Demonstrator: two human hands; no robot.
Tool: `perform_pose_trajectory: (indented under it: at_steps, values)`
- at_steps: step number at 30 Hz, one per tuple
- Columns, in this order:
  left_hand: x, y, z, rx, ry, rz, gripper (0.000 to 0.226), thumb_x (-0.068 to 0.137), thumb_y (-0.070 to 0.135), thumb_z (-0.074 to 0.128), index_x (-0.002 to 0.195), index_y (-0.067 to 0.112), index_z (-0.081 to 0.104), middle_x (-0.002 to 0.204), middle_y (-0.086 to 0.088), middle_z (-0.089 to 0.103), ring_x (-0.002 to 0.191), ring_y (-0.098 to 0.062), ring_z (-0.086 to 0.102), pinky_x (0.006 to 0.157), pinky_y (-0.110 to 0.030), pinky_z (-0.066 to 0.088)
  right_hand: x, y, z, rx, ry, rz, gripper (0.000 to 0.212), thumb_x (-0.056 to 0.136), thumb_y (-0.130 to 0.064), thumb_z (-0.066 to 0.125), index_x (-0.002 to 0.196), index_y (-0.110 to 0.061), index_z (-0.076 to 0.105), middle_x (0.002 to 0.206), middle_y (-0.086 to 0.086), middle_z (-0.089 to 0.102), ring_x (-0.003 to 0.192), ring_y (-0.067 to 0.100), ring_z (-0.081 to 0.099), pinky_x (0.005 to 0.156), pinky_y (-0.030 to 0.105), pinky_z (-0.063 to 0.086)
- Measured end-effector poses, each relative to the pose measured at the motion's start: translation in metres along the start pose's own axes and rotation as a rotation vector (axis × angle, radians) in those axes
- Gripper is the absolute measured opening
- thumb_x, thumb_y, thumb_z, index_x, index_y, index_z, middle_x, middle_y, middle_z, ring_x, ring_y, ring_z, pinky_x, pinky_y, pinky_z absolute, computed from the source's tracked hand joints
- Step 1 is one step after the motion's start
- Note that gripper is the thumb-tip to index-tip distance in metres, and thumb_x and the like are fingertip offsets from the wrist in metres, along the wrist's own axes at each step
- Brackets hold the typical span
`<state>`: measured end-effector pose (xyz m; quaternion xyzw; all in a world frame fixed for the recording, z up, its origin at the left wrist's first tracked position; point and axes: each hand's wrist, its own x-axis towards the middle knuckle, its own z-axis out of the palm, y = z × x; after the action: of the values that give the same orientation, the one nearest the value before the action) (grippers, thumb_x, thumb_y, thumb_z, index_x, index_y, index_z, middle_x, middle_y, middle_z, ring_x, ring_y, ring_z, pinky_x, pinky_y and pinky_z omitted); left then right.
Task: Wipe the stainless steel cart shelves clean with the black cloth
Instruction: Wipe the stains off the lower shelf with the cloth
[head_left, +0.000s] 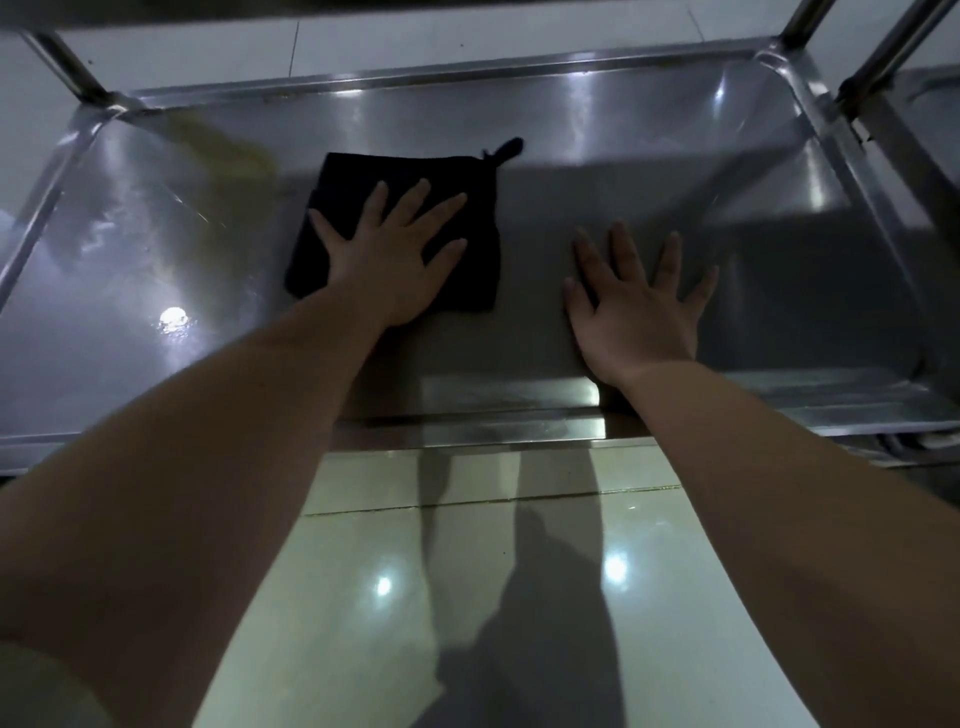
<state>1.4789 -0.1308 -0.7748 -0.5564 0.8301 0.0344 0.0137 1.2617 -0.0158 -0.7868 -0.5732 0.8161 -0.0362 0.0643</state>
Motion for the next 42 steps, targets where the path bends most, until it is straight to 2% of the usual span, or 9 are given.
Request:
perform_pose_trajectory:
  at_steps: [7,12,16,19,22,26,33,37,42]
  values:
    - [-0.049,-0.069,-0.003,-0.041,-0.01,-0.133,0.051,0.093,0.068,0.017,0.143,0.064,0.006,0.161,0.021,0.003,0.15,-0.018,-0.003,0.107,-0.073,-0.006,-0.002,-0.006,-0.001,-0.036,0.026,0.023,0.056,0.097,-0.057,0.014,0.151,-0.047,0.006,0.164,-0.01,0.002,0.147,0.042,-0.008,0.109,0.069,-0.011]
    - [-0.064,-0.008,0.001,-0.025,0.043,-0.084,0.052,0.095,0.065,0.019,0.145,0.06,0.008,0.162,0.018,0.006,0.15,-0.023,0.0,0.105,-0.076,-0.004,-0.004,-0.007,0.001,-0.069,0.03,0.024,0.057,0.097,-0.056,0.013,0.152,-0.045,0.006,0.164,-0.008,0.002,0.146,0.045,-0.008,0.11,0.069,-0.011]
    - [-0.07,0.058,0.01,-0.031,-0.008,0.055,0.053,0.091,0.068,0.01,0.142,0.063,-0.004,0.161,0.02,-0.003,0.149,-0.024,-0.008,0.102,-0.075,-0.011,-0.001,-0.002,0.001,-0.045,0.016,0.015,0.057,0.096,-0.057,0.014,0.151,-0.046,0.008,0.164,-0.01,0.002,0.147,0.044,-0.009,0.109,0.069,-0.01]
    - [-0.07,0.06,0.008,-0.077,-0.033,0.075,0.055,0.088,0.072,0.008,0.141,0.064,-0.005,0.161,0.02,-0.005,0.149,-0.021,-0.013,0.103,-0.072,-0.015,0.001,0.001,0.0,-0.015,-0.009,-0.007,0.056,0.096,-0.058,0.016,0.151,-0.048,0.008,0.163,-0.012,0.003,0.147,0.042,-0.009,0.11,0.069,-0.01]
    - [-0.073,0.049,0.006,-0.07,-0.042,0.064,0.055,0.089,0.073,0.009,0.141,0.064,-0.005,0.161,0.02,-0.007,0.148,-0.019,-0.015,0.105,-0.072,-0.016,0.0,0.002,-0.004,0.022,0.004,-0.008,0.055,0.097,-0.056,0.023,0.151,-0.045,0.018,0.163,-0.01,0.011,0.148,0.041,-0.003,0.11,0.068,-0.007]
    - [-0.077,0.049,0.003,-0.062,-0.039,0.053,0.055,0.09,0.072,0.01,0.142,0.063,-0.003,0.161,0.019,-0.005,0.149,-0.02,-0.013,0.105,-0.072,-0.014,-0.009,-0.007,-0.008,-0.024,0.096,-0.183,0.049,0.098,-0.038,0.037,0.144,-0.023,0.043,0.155,0.002,0.036,0.144,0.03,0.025,0.114,0.063,0.012]
    - [-0.087,0.021,-0.005,-0.075,-0.086,0.033,0.055,0.091,0.071,0.013,0.143,0.063,-0.004,0.161,0.021,-0.007,0.149,-0.018,-0.014,0.107,-0.071,-0.012,-0.024,-0.044,-0.016,0.012,-0.083,-0.113,0.055,0.101,-0.043,0.031,0.154,-0.031,0.021,0.164,-0.001,0.011,0.15,0.033,-0.001,0.116,0.058,-0.002]
    - [-0.104,-0.02,-0.005,-0.065,-0.11,-0.003,0.055,0.088,0.073,0.009,0.14,0.065,-0.008,0.159,0.023,-0.011,0.148,-0.014,-0.015,0.109,-0.069,-0.012,-0.03,-0.095,-0.015,0.159,-0.091,-0.269,0.055,0.102,-0.034,0.03,0.155,-0.031,0.017,0.164,-0.005,0.009,0.151,0.023,-0.003,0.12,0.046,-0.001]
    - [-0.125,-0.076,-0.007,-0.061,-0.066,-0.049,0.057,0.086,0.074,0.008,0.141,0.065,-0.003,0.161,0.022,-0.004,0.149,-0.013,-0.01,0.111,-0.067,-0.009,-0.037,-0.123,0.005,0.078,-0.079,-0.23,0.054,0.104,-0.041,0.022,0.155,-0.035,0.007,0.164,-0.006,0.004,0.151,0.022,-0.003,0.118,0.048,-0.007]
